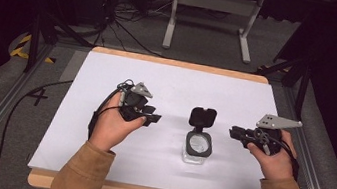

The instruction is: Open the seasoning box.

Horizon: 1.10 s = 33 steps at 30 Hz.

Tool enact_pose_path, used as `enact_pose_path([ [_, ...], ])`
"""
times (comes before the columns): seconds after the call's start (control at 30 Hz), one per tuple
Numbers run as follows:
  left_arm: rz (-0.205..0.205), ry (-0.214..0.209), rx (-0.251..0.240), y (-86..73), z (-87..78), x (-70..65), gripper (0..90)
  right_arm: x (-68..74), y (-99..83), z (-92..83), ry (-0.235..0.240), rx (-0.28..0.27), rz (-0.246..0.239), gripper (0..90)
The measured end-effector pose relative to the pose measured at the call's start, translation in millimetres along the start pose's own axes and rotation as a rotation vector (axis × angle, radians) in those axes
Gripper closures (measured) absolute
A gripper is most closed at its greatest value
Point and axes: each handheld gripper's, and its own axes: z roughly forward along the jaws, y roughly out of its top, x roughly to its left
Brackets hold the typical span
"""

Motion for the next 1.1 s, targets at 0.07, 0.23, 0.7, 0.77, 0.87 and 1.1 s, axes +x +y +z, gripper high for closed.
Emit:
enact_pose_path([
  [0.07,-0.018,0.01,0.005,-4.8,-1.4,5.6,60.2,-6.2,-0.8,0.7,-0.008,0.004,0.012,77.4],
  [0.23,-0.044,0.047,0.027,-14.7,-0.1,18.8,56.0,-20.1,-4.6,0.8,-0.038,0.009,0.037,75.6],
  [0.7,-0.06,0.023,0.115,-37.0,31.3,53.0,50.4,-60.3,-34.2,7.1,-0.107,0.073,0.128,70.1],
  [0.77,-0.062,0.014,0.141,-39.9,34.8,57.3,50.2,-66.1,-39.8,9.3,-0.113,0.08,0.134,67.7],
  [0.87,-0.058,0.008,0.151,-43.1,38.5,61.8,49.2,-73.7,-47.1,12.2,-0.116,0.089,0.146,66.3],
  [1.1,-0.07,-0.022,0.186,-51.8,50.1,67.9,44.1,-88.5,-63.9,21.0,-0.131,0.113,0.166,61.0],
])
